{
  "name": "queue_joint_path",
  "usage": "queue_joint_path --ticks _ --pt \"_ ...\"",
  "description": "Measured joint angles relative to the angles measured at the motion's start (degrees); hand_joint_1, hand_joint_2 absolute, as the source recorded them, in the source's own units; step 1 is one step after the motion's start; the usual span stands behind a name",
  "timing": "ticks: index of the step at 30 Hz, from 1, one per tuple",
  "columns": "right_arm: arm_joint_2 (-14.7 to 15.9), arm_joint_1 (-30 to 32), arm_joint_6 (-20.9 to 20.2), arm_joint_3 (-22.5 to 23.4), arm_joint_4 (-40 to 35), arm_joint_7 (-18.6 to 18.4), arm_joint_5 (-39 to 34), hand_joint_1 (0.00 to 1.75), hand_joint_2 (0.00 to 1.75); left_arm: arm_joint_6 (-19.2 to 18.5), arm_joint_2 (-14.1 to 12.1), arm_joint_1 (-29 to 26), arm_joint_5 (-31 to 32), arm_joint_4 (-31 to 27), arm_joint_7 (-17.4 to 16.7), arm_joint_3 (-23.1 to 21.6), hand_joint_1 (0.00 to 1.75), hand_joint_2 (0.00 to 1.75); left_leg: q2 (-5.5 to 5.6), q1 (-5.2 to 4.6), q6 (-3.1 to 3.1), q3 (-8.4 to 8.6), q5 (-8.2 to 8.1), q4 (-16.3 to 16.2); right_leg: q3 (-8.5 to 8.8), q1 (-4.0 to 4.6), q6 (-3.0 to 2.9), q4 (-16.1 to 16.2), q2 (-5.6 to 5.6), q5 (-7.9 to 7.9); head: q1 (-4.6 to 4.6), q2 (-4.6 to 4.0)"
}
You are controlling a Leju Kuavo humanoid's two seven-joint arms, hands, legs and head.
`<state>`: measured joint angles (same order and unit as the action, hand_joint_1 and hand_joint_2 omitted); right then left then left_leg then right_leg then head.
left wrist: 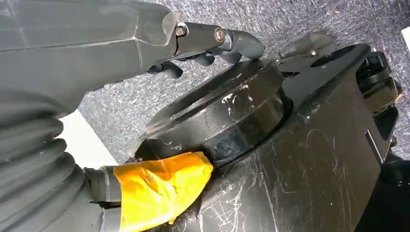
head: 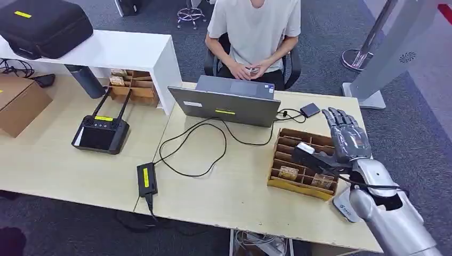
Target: Pass the card to the sensor for recognition and then transmit it.
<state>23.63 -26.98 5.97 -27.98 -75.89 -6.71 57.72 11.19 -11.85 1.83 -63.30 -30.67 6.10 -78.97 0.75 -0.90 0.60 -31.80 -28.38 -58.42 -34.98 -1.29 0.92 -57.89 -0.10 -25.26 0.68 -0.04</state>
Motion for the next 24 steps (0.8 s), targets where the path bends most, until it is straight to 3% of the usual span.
queue_joint_path --ticks 24 --pt "3.4 1.6 0.7 -0.3 2.9 -1.1 0.0 0.0 1.75 0.0 -0.1 0.0 0.0 0.0 0.0 -0.1 0.0 1.75 -0.02 0.0 0.0 0.01 0.0 0.0 -0.01 0.0 0.0 0.0 0.01 0.0 0.0 0.0"
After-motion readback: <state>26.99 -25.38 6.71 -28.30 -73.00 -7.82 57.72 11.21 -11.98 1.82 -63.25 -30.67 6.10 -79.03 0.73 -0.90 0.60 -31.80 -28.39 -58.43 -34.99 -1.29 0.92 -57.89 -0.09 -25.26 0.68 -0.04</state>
